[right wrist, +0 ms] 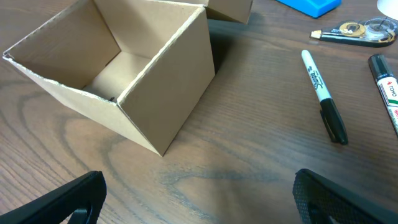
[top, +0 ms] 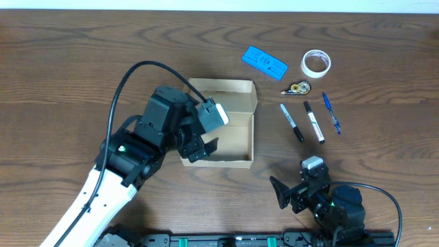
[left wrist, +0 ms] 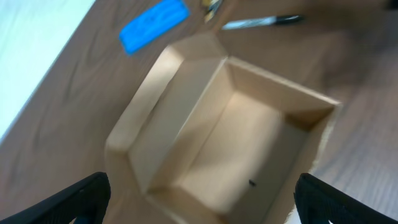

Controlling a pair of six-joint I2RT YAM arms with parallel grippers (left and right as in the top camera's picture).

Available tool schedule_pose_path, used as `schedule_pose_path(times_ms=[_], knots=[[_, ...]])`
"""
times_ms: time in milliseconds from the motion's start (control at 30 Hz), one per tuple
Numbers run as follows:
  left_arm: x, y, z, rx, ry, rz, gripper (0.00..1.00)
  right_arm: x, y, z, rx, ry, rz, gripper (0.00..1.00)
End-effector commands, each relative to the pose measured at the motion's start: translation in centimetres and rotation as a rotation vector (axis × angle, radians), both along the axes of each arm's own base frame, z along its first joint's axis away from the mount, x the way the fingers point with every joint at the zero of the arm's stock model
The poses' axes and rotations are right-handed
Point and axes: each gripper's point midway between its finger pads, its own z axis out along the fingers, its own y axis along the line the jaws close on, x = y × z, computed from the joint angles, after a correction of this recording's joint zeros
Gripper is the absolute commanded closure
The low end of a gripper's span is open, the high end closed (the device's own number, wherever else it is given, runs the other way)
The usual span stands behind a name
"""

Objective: Pack container

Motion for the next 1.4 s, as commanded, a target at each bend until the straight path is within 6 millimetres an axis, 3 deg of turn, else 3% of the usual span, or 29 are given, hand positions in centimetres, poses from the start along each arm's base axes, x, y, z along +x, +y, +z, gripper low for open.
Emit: schedule_pose_path(times_ms=[0, 300, 433, 667, 967, 1300, 1367], knots=[[1.9, 2.0, -1.3, 0.001, 0.081, 0.274, 0.05, -0.2, 0.4, 0.0, 0.012, 0.001, 0.019, 0.01], [1.8, 3.8, -7.3, 0.064, 0.337, 0.528, 0.05, -0.2, 0.4, 0.0, 0.012, 0.001, 0.019, 0.01], [2.5, 5.0, -8.8, 0.077, 0.383, 0.597, 0.00, -0.2, 0.4, 0.0, 0.011, 0.001, 0.019, 0.01], [2.4, 5.4, -11.3, 0.052, 0.522, 0.612, 0.30, -0.2, 0.4, 0.0, 0.012, 0.001, 0.019, 0.01], [2.3, 5.6, -13.9, 0.098, 0.592, 0.640, 0.40, -0.2, 0.4, 0.0, 0.012, 0.001, 0.019, 0.01], [3.7, 6.6, -14.7, 0.108, 0.552, 0.758, 0.91, -0.2, 0.4, 0.0, 0.012, 0.001, 0.019, 0.01], [4.0, 6.8, -14.7, 0.105, 0.543, 0.786, 0.94, -0.2, 0.4, 0.0, 0.012, 0.001, 0.019, 0.01]])
